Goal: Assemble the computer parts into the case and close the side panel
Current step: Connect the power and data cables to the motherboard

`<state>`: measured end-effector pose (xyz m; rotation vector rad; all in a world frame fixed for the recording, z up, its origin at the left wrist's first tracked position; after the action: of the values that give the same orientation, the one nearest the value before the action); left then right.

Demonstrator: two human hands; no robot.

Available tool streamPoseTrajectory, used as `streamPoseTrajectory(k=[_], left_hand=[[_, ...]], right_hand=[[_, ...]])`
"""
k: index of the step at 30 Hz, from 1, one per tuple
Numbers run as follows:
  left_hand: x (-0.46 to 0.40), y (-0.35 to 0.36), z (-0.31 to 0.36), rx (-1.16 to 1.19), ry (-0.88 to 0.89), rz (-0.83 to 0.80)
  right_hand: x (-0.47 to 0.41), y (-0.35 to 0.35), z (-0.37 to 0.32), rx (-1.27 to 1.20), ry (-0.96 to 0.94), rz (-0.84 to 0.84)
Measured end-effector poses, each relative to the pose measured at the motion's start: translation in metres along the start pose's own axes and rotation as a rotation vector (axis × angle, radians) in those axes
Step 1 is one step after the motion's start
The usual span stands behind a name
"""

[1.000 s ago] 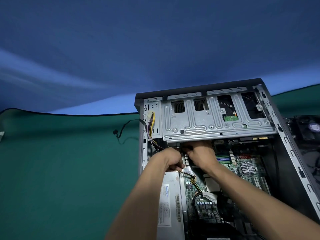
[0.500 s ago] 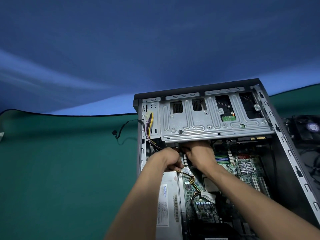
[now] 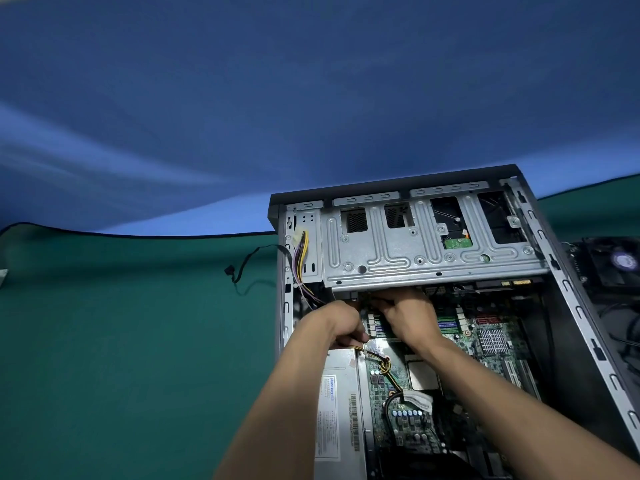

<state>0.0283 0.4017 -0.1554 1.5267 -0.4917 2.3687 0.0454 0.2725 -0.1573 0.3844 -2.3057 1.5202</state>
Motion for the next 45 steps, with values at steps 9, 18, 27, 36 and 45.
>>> streamPoseTrajectory(k=[9, 18, 27, 36, 45], left_hand=[[0.000, -0.001, 0.001, -0.041, 0.000, -0.017], [0.001, 0.001, 0.002, -0.018, 0.009, -0.024], [0.004, 0.000, 0.003, -0.033, 0.007, -0.020], [0.005, 0.002, 0.003, -0.002, -0.001, -0.019], [0.004, 0.001, 0.003, -0.009, -0.005, -0.012]], right_hand=[[-0.001, 0.002, -0.002, -0.019, -0.020, -0.034], [-0.002, 0.003, -0.005, 0.091, -0.057, -0.015], [0.000, 0.000, -0.012, 0.101, -0.143, 0.037], [-0.003, 0.007, -0.003, 0.068, -0.075, -0.009], [-0.001, 0.004, -0.004, -0.004, -0.128, 0.058]])
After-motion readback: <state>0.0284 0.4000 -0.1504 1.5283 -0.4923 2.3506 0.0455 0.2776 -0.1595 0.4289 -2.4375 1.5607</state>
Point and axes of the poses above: each hand's wrist, its own x-axis away from the middle knuckle, its own y-axis out of the palm, z = x × y, the point moved 6 cm from there along -x, towards the middle knuckle, and after that the axes turned 8 degrees about x, right-handed, at the moved point
